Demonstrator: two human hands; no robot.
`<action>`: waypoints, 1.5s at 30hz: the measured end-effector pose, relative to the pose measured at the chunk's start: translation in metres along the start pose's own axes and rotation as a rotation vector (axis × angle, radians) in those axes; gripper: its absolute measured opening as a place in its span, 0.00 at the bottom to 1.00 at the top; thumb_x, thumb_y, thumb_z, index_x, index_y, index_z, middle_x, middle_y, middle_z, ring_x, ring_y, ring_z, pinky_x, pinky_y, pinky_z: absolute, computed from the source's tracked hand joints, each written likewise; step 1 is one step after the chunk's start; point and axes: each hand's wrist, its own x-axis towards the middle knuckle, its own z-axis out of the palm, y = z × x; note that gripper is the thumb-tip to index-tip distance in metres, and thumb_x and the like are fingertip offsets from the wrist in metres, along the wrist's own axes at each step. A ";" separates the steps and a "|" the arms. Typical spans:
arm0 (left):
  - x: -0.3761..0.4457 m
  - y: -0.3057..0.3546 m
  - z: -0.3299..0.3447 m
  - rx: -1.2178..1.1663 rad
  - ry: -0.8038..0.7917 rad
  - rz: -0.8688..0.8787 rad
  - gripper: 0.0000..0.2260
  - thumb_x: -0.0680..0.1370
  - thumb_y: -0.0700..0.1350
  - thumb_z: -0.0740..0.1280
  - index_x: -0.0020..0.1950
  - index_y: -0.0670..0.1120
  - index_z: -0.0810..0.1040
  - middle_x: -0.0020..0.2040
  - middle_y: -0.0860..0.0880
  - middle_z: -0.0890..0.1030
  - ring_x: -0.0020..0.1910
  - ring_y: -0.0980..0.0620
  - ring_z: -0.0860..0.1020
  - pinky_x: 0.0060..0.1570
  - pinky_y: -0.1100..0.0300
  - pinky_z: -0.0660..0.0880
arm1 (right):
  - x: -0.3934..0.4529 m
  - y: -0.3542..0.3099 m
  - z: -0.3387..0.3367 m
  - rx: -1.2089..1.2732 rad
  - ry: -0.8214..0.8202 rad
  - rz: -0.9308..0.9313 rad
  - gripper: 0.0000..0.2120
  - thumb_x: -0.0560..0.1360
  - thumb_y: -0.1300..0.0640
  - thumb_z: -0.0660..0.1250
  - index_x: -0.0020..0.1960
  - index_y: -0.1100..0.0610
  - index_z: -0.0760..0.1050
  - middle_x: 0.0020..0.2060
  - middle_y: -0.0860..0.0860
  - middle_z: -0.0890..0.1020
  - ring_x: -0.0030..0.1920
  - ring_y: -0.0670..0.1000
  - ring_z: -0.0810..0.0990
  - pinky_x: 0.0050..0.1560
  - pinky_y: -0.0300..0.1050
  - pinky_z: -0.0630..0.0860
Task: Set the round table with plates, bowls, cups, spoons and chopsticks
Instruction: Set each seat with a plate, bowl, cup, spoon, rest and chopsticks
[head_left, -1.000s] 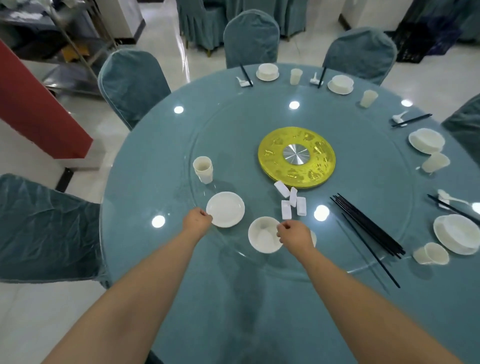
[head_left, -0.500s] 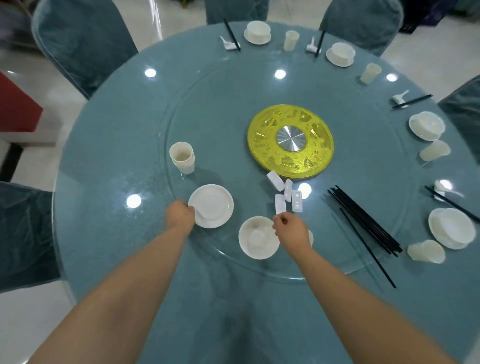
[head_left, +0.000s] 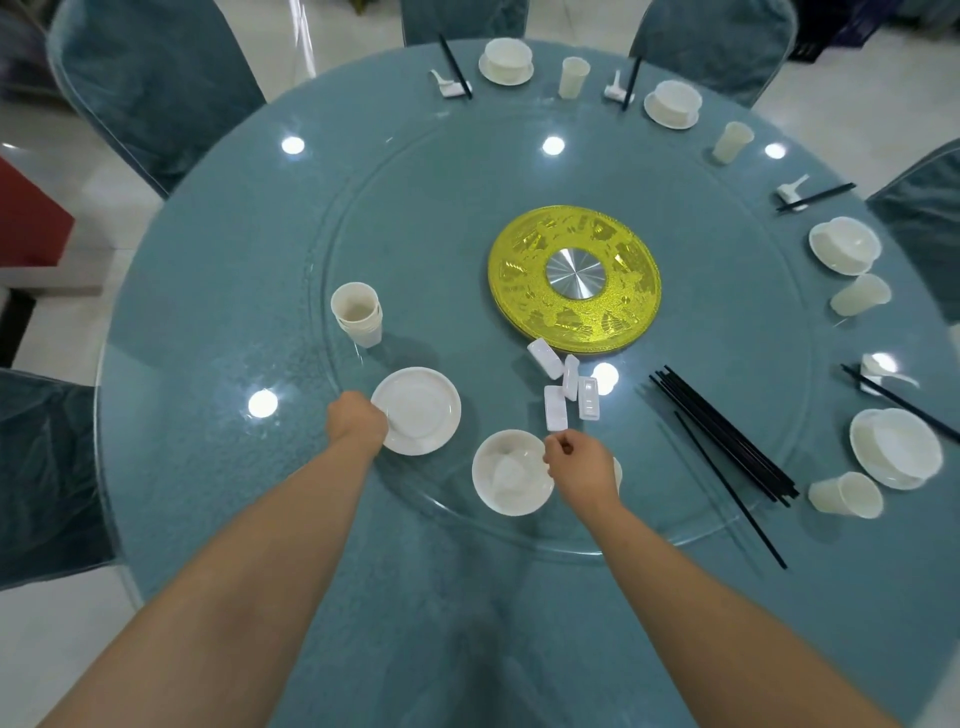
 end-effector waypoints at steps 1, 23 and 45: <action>0.000 0.001 0.000 0.003 -0.007 -0.010 0.11 0.76 0.36 0.64 0.58 0.35 0.78 0.57 0.36 0.79 0.56 0.36 0.79 0.45 0.51 0.74 | 0.001 0.001 0.000 0.001 0.001 0.004 0.10 0.76 0.53 0.59 0.42 0.48 0.78 0.37 0.45 0.82 0.40 0.49 0.81 0.35 0.40 0.74; -0.004 -0.009 -0.037 -0.416 -0.088 -0.072 0.19 0.74 0.49 0.68 0.58 0.36 0.75 0.55 0.38 0.80 0.53 0.38 0.80 0.54 0.47 0.78 | -0.007 0.018 -0.003 -0.005 0.066 0.052 0.12 0.76 0.56 0.59 0.39 0.57 0.77 0.34 0.52 0.82 0.41 0.56 0.80 0.39 0.48 0.78; -0.223 0.022 0.008 -0.622 -0.282 0.274 0.04 0.74 0.37 0.66 0.48 0.41 0.78 0.45 0.42 0.81 0.37 0.46 0.80 0.48 0.47 0.82 | -0.119 0.067 -0.068 0.344 0.022 -0.012 0.17 0.79 0.49 0.62 0.43 0.62 0.79 0.38 0.55 0.84 0.29 0.49 0.77 0.32 0.38 0.73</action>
